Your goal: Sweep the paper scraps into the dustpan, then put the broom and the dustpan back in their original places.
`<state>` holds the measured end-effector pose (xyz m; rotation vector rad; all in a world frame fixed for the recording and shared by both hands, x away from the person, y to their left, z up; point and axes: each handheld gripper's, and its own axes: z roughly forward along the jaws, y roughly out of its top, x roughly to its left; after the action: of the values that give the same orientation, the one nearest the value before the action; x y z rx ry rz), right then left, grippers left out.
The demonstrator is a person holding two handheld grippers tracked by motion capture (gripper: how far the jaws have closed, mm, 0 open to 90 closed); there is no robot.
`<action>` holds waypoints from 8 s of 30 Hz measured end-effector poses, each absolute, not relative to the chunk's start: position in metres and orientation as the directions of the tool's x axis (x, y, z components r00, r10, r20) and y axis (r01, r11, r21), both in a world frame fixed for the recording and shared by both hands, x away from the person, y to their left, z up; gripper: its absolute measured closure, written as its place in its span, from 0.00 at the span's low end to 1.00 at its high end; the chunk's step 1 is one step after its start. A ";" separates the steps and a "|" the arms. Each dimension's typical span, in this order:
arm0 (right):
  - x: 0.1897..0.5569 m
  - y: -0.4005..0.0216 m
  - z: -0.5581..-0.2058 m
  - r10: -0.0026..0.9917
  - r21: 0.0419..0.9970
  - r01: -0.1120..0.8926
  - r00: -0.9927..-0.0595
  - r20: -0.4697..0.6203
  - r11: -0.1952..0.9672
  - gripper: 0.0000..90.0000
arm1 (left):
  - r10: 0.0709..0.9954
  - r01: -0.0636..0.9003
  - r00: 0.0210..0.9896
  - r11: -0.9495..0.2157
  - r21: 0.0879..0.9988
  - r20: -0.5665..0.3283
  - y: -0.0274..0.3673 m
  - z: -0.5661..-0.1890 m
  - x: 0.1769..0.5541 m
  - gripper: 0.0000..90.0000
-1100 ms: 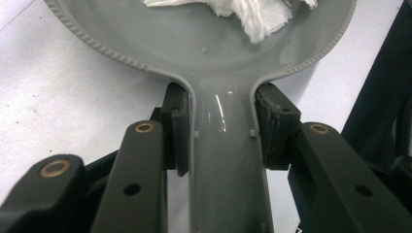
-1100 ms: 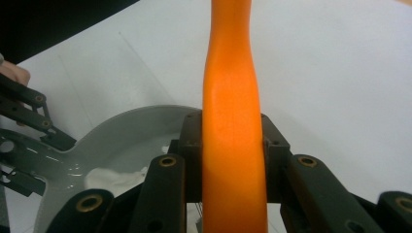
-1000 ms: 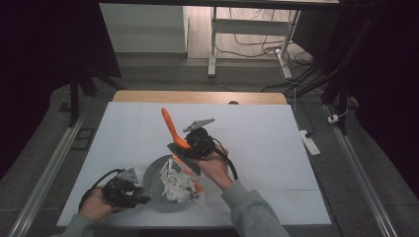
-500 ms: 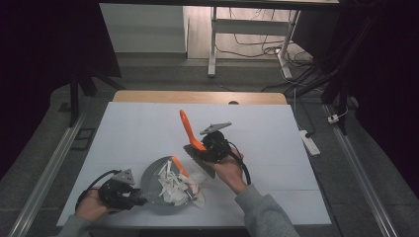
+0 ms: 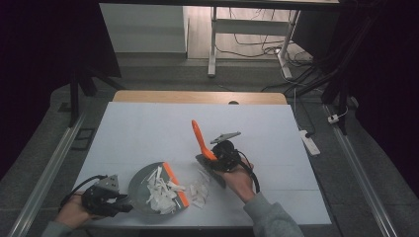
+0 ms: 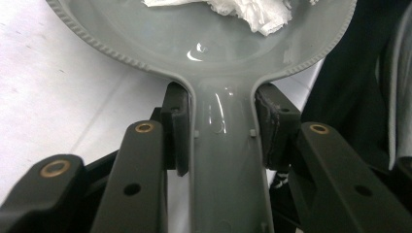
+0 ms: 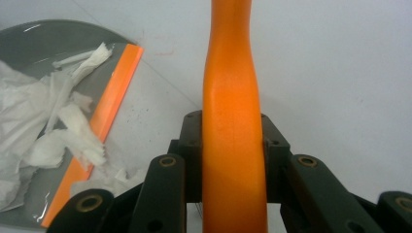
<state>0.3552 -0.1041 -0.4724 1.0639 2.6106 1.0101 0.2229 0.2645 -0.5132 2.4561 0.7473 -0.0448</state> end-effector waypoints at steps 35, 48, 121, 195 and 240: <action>0.336 -0.066 -0.444 0.591 0.731 0.541 -0.772 0.235 0.416 0.78 | 0.493 0.516 0.848 -0.690 0.507 -0.192 0.227 -0.515 0.223 0.68; 0.369 -0.079 -0.472 0.685 0.661 0.588 -0.713 0.149 0.467 0.78 | 0.520 0.538 0.832 -0.672 0.509 -0.192 0.228 -0.516 0.224 0.68; 0.344 -0.015 -0.480 0.532 0.643 0.557 -0.805 0.263 0.526 0.78 | 0.552 0.563 0.809 -0.629 0.536 -0.202 0.225 -0.522 0.227 0.68; 0.339 -0.180 -0.448 0.659 0.793 0.540 -0.710 0.248 0.283 0.78 | 0.771 0.707 0.587 -0.337 0.622 -0.250 0.230 -0.512 0.235 0.68; 0.362 -0.246 -0.505 0.696 0.589 0.773 -0.558 0.452 0.237 0.76 | 0.958 0.788 0.174 0.003 0.616 -0.228 0.223 -0.532 0.261 0.65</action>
<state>0.3615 -0.2456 -0.5052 1.5153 2.5436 1.3077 0.2611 0.2225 -0.5319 1.8185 1.6495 0.3430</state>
